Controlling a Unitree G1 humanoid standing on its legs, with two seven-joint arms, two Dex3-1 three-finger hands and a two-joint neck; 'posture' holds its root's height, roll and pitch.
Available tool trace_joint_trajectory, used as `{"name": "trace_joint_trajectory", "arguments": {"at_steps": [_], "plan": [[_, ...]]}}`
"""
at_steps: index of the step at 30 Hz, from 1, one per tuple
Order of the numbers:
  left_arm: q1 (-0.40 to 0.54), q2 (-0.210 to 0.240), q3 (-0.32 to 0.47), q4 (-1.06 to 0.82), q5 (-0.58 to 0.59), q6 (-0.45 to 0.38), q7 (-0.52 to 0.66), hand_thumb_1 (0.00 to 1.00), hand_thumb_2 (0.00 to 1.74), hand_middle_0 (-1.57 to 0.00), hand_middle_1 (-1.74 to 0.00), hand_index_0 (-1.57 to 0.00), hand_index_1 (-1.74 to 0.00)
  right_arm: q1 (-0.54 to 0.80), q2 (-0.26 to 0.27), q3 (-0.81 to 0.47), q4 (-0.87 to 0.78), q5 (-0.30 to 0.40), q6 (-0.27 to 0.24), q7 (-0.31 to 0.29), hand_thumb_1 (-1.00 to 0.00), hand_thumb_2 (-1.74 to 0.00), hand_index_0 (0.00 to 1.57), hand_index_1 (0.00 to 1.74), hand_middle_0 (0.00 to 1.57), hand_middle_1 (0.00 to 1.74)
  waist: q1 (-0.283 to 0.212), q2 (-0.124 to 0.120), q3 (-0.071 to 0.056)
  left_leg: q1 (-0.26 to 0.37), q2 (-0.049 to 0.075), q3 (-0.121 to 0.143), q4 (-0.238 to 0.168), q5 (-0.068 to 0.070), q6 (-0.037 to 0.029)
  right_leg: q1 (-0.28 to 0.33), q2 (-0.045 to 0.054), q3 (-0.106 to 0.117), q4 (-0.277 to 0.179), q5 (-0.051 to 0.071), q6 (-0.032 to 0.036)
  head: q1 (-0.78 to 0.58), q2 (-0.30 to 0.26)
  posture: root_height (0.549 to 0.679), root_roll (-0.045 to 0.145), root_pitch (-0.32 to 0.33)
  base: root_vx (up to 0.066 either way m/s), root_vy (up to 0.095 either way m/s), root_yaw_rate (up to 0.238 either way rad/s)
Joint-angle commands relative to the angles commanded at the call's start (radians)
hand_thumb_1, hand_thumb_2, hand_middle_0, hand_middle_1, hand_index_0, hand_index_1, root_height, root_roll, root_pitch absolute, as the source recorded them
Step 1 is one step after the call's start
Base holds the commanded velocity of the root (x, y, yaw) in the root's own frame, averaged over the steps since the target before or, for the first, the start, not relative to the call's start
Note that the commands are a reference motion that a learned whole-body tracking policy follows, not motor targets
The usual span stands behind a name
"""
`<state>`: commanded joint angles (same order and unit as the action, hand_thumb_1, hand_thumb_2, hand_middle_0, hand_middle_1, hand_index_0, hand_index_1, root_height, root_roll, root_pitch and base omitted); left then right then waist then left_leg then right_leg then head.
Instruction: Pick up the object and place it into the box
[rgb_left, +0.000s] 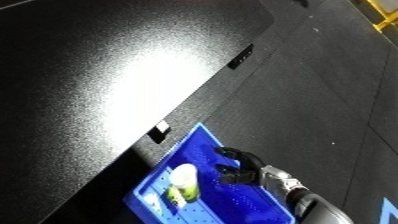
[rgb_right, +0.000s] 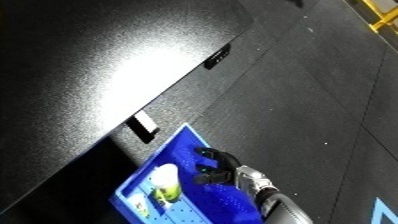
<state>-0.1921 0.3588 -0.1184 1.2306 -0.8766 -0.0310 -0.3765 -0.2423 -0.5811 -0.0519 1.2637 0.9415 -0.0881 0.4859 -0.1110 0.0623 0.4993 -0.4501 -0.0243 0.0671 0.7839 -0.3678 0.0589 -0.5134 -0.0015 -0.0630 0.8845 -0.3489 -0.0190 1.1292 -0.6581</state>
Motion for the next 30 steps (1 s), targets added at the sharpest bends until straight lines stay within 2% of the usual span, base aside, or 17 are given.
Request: {"name": "trace_joint_trajectory", "arguments": {"at_steps": [7, 11, 13, 16, 19, 25, 30], "plan": [[-0.007, 0.002, -0.020, -0.001, 0.000, 0.003, 0.001, 0.00, 0.00, 0.00, 0.00, 0.00, 0.00, -0.017, 0.022, 0.046, -0.009, -0.039, 0.029, 0.029, 0.00, 0.00, 0.00, 0.00, 0.00, 0.00, 0.018, -0.002, -0.002, -0.002, -0.001, -0.008, 0.000, 0.005, -0.0052, 0.006, -0.0114, -0.009, 0.006, -0.007, -0.0042, -0.081, -0.043, 0.622, 0.043, 0.015, -0.010, -0.031, 0.076], [-0.015, 0.003, -0.031, -0.001, 0.013, 0.006, 0.005, 0.00, 0.00, 0.00, 0.00, 0.00, 0.00, -0.032, 0.039, 0.082, -0.014, -0.090, 0.032, 0.048, 0.00, 0.00, 0.00, 0.00, 0.00, 0.00, 0.032, -0.003, -0.004, -0.002, -0.001, -0.014, 0.002, 0.008, -0.0088, 0.011, -0.0221, -0.015, 0.010, -0.012, -0.0066, -0.221, -0.089, 0.621, 0.046, 0.008, 0.006, -0.040, 0.113], [-0.023, 0.003, -0.039, -0.002, 0.021, 0.007, 0.008, 0.00, 0.00, 0.00, 0.00, 0.00, 0.00, -0.044, 0.050, 0.104, -0.018, -0.121, 0.027, 0.035, 0.00, 0.00, 0.00, 0.00, 0.00, 0.00, 0.041, -0.004, -0.005, -0.002, -0.002, -0.018, -0.001, 0.013, -0.0116, 0.014, -0.0293, -0.018, 0.009, -0.013, -0.0073, -0.309, -0.109, 0.622, 0.048, 0.006, -0.006, -0.063, 0.164], [-0.038, 0.004, -0.054, -0.005, 0.034, 0.006, 0.010, 0.00, 0.00, 0.00, 0.00, 0.00, 0.00, -0.057, 0.072, 0.138, -0.036, -0.152, 0.016, 0.007, 0.00, 0.00, 0.00, 0.00, 0.00, 0.00, 0.054, -0.005, -0.004, -0.003, -0.007, -0.026, -0.011, 0.024, -0.0149, 0.018, -0.0394, -0.022, -0.001, -0.010, -0.0061, -0.457, -0.110, 0.623, 0.051, 0.005, -0.014, -0.075, 0.176], [-0.057, 0.005, -0.067, -0.010, 0.036, 0.007, 0.019, 0.00, 0.00, 0.00, 0.00, 0.00, 0.00, -0.067, 0.095, 0.170, -0.070, -0.173, 0.008, -0.023, 0.00, 0.00, 0.00, 0.00, 0.00, 0.00, 0.063, -0.008, -0.001, -0.005, -0.012, -0.036, -0.018, 0.033, -0.0154, 0.018, -0.0475, -0.027, -0.006, -0.008, -0.0040, -0.600, -0.115, 0.624, 0.052, 0.006, -0.020, -0.058, 0.089], [-0.077, 0.012, -0.065, -0.018, 0.060, 0.014, 0.037, 0.00, 0.00, 0.00, 0.00, 0.00, 0.00, -0.087, 0.117, 0.215, -0.138, -0.251, 0.014, -0.091, 0.00, 0.00, 0.00, 0.00, 0.00, 0.00, 0.077, -0.017, 0.005, -0.014, -0.017, -0.046, -0.007, 0.042, -0.0161, 0.020, -0.0667, -0.046, 0.000, -0.012, -0.0033, -0.935, -0.120, 0.623, 0.054, 0.004, -0.003, -0.050, 0.068], [-0.090, 0.026, -0.054, -0.019, 0.095, 0.021, 0.037, 0.00, 0.00, 0.00, 0.00, 0.00, 0.00, -0.082, 0.134, 0.241, -0.186, -0.279, 0.026, -0.123, 0.00, 0.00, 0.00, 0.00, 0.00, 0.00, 0.088, -0.026, 0.007, -0.013, -0.019, -0.053, -0.012, 0.056, -0.0170, 0.025, -0.0793, -0.059, -0.001, -0.008, 0.0046, -1.103, -0.092, 0.624, 0.052, 0.000, 0.020, -0.056, 0.119]]}}
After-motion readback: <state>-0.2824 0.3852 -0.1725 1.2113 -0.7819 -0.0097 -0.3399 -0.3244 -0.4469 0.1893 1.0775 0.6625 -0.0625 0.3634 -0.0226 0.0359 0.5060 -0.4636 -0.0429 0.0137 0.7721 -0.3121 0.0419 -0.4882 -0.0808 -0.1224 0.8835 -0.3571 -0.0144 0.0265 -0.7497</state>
